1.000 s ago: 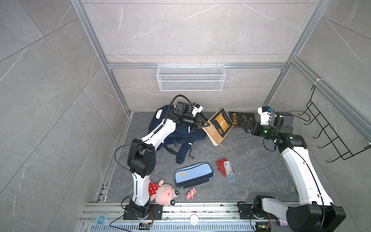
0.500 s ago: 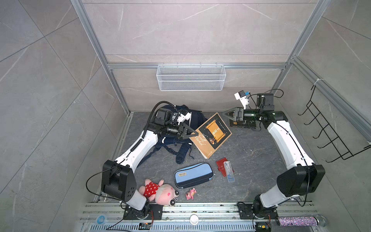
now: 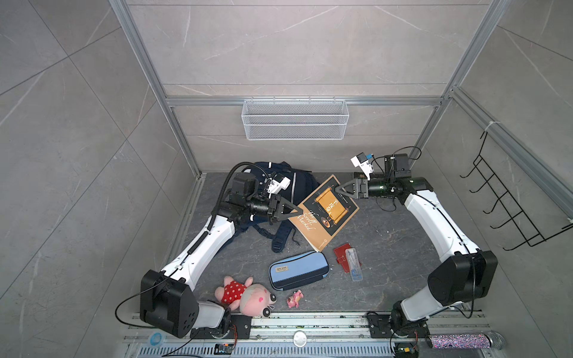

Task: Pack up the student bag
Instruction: 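Lift the brown book upright with both grippers gripping its edges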

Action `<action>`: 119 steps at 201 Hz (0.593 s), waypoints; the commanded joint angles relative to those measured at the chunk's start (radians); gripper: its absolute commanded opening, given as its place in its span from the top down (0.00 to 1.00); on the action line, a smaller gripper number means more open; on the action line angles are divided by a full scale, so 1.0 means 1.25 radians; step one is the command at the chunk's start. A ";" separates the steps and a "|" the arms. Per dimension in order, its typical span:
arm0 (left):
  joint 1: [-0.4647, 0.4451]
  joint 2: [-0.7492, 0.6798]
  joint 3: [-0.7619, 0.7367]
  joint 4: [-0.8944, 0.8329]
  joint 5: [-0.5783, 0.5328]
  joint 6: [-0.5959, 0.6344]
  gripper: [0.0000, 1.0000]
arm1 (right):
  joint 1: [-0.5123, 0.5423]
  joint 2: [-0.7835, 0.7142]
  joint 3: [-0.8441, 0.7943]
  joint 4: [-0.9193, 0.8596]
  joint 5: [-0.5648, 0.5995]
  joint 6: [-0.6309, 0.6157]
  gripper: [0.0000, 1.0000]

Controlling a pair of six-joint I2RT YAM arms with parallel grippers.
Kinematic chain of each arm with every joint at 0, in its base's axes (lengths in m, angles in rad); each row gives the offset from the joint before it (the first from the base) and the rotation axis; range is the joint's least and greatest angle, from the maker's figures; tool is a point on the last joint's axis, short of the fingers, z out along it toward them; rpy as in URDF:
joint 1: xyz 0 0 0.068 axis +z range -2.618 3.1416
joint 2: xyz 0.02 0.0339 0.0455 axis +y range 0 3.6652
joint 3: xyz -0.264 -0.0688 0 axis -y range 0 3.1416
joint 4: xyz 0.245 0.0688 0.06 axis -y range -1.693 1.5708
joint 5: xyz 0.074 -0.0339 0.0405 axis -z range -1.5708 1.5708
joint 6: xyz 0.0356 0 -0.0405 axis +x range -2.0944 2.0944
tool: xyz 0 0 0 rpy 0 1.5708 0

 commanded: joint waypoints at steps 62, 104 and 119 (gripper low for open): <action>0.002 -0.042 0.018 0.072 0.075 -0.042 1.00 | 0.056 -0.115 -0.179 0.202 -0.145 0.136 0.27; 0.002 -0.046 0.002 0.021 0.075 -0.013 1.00 | 0.056 -0.131 -0.170 0.186 -0.152 0.126 0.46; 0.002 -0.045 0.008 -0.017 0.072 0.015 1.00 | 0.055 -0.136 -0.169 0.164 -0.145 0.106 0.54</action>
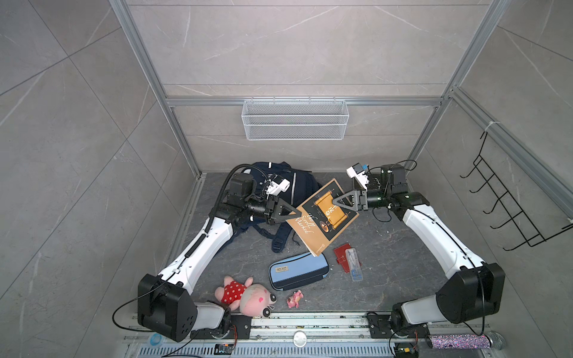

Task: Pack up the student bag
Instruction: 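Lift the brown book upright with both grippers gripping its edges, then carry the book with the right gripper to the backpack while the left holds the opening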

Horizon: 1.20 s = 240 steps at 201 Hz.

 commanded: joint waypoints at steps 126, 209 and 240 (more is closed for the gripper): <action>0.061 0.197 0.352 -0.521 -0.629 0.377 0.22 | -0.080 -0.063 -0.008 -0.072 0.286 -0.010 1.00; -0.113 0.717 0.905 -0.689 -1.003 0.391 0.30 | -0.113 -0.174 -0.071 -0.058 0.855 0.171 1.00; -0.126 0.892 1.104 -0.732 -1.141 0.368 0.34 | -0.112 -0.174 -0.057 -0.091 0.895 0.182 1.00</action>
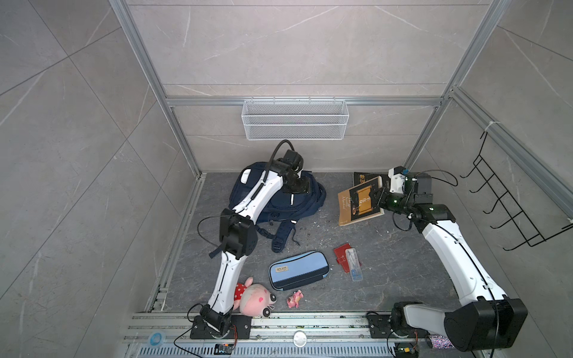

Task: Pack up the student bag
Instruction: 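Carry the book with the right gripper to the backpack while the left holds the opening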

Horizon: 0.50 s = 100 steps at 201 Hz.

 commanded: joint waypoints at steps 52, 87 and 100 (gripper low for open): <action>-0.007 0.153 0.115 -0.041 -0.270 0.037 0.34 | 0.003 -0.036 0.017 -0.060 0.095 0.037 1.00; -0.037 0.161 0.036 0.027 -0.327 0.053 0.41 | 0.003 -0.018 0.035 -0.085 0.100 0.040 1.00; -0.046 0.180 0.039 0.026 -0.341 0.051 0.44 | 0.003 -0.011 0.045 -0.096 0.103 0.042 1.00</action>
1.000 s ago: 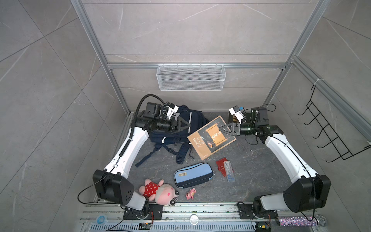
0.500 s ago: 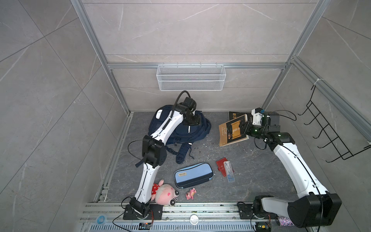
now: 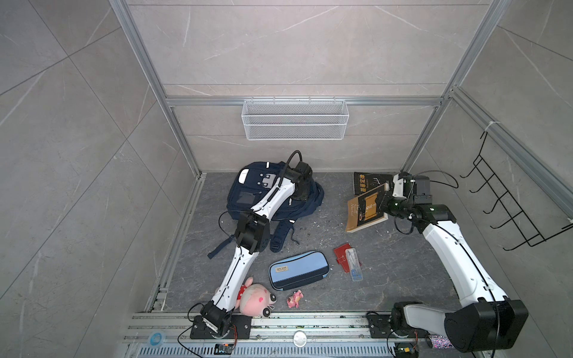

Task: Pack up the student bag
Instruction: 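Carry the book with the right gripper to the backpack while the left holds the opening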

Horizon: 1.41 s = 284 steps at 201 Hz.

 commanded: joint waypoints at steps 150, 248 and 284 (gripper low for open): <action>-0.035 -0.194 -0.120 0.054 -0.082 -0.012 1.00 | 0.006 -0.072 0.017 0.074 -0.050 0.070 1.00; 0.010 -0.523 -0.312 0.270 0.328 -0.066 1.00 | 0.038 0.013 -0.071 0.391 -0.159 0.347 1.00; 0.026 -0.602 -0.419 0.428 0.450 -0.148 1.00 | 0.072 0.080 -0.104 0.508 -0.173 0.448 1.00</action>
